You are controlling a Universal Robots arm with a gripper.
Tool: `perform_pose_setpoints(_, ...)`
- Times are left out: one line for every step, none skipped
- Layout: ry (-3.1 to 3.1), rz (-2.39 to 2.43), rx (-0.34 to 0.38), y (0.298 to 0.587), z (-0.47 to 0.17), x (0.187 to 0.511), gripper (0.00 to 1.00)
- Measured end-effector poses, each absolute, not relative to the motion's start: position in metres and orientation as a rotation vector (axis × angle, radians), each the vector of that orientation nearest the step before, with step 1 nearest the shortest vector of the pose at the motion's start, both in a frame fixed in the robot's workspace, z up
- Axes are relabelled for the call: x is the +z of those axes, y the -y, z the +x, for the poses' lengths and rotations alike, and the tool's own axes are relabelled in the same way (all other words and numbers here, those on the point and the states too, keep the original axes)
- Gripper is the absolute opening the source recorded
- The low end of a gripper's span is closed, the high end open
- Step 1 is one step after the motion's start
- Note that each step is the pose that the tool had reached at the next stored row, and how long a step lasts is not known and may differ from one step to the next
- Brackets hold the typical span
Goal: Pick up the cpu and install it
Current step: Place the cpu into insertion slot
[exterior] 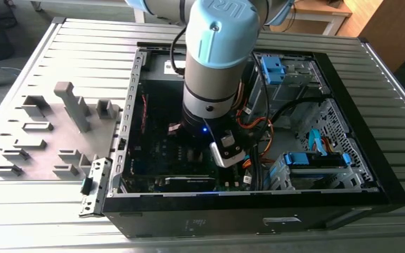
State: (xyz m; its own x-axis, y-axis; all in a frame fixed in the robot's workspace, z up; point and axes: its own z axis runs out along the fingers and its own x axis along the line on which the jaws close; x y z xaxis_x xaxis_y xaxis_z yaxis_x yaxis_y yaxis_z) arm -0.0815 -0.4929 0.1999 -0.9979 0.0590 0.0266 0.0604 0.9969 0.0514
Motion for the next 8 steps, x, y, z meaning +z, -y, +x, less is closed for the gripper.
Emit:
perform_pose_setpoints(3.114,-0.093,-0.079,0.4929,-0.0817,0.1993,0.11)
perform_pose_setpoints(3.114,-0.093,-0.076,0.4929,-0.0817,0.1991,0.11)
perform_pose_setpoints(3.114,-0.093,-0.073,0.4929,-0.0818,0.1991,0.11)
perform_pose_setpoints(3.115,-0.093,-0.067,0.4929,-0.0820,0.1990,0.11)
perform_pose_setpoints(3.115,-0.094,-0.060,0.4929,-0.0822,0.1986,0.11)
perform_pose_setpoints(3.115,-0.094,-0.053,0.4929,-0.0826,0.1981,0.11)
perform_pose_setpoints(3.115,-0.094,-0.049,0.4928,-0.0830,0.1976,0.11)
perform_pose_setpoints(3.115,-0.094,-0.047,0.4929,-0.0834,0.1970,0.11)
